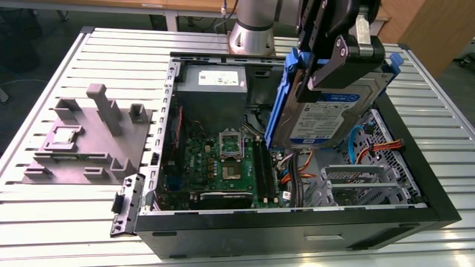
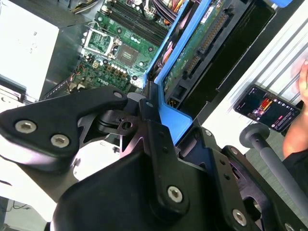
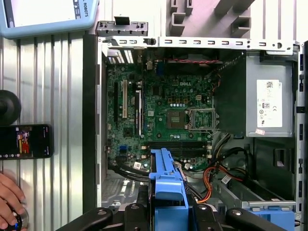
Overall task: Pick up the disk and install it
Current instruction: 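Insert the disk into the insertion slot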
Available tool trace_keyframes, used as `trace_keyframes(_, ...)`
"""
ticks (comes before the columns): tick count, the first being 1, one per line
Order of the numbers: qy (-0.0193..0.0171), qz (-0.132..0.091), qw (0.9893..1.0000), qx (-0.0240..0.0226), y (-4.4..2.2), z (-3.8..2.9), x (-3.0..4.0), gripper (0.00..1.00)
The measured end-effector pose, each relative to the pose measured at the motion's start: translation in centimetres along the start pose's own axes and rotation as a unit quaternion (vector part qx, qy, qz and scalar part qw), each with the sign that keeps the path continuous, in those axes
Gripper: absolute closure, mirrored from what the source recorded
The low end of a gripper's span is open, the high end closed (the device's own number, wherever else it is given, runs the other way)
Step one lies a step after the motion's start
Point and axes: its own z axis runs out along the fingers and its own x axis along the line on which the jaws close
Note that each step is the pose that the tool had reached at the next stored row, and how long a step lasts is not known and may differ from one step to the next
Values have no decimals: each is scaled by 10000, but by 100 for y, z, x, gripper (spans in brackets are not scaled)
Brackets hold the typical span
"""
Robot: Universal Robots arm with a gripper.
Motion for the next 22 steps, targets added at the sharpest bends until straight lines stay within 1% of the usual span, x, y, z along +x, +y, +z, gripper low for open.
trace_keyframes(3, 0, 0, 10000, 0, 0, 0, 5, 63)
trace_keyframes(12, 0, 0, 10000, 0, -3, -2, 51, 63)
trace_keyframes(18, 0, 0, 10000, 0, -6, -2, 62, 63)
trace_keyframes(22, 0, 0, 10000, 0, -23, -2, 62, 63)
